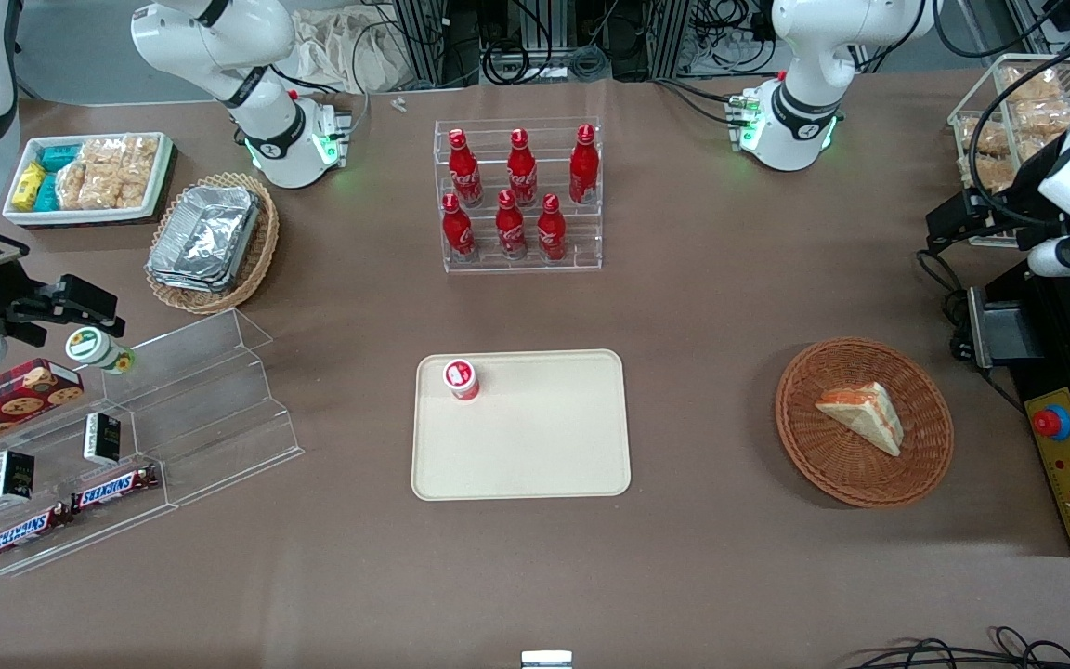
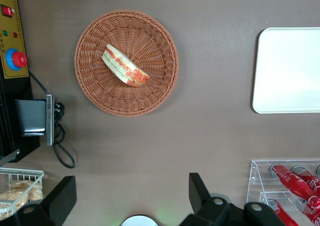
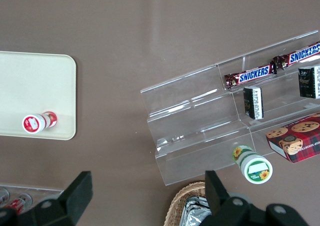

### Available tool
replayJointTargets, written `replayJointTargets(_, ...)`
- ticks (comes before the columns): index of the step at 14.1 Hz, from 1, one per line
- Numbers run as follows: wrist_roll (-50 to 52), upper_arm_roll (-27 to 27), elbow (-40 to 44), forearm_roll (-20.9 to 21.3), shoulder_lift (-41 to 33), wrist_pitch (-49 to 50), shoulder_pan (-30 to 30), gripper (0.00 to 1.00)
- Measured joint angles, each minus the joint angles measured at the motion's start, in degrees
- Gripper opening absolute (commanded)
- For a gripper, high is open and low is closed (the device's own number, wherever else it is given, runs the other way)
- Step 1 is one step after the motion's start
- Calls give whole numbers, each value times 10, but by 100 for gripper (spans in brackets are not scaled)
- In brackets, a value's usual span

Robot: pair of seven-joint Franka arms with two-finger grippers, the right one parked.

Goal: Place sandwich from basket to tray
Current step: 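Move the left gripper down over the sandwich in the wicker basket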

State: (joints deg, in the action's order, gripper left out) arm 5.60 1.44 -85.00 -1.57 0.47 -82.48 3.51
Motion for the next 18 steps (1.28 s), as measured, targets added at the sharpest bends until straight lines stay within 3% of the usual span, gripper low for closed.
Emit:
replayJointTargets(10, 25, -5, 0, 2, 11, -1, -1, 100)
replayJointTargets(15, 232, -5, -2, 3, 59, -40, -1, 100)
replayJointTargets(18, 281, -6, -4, 15, 100, -68, -1, 100)
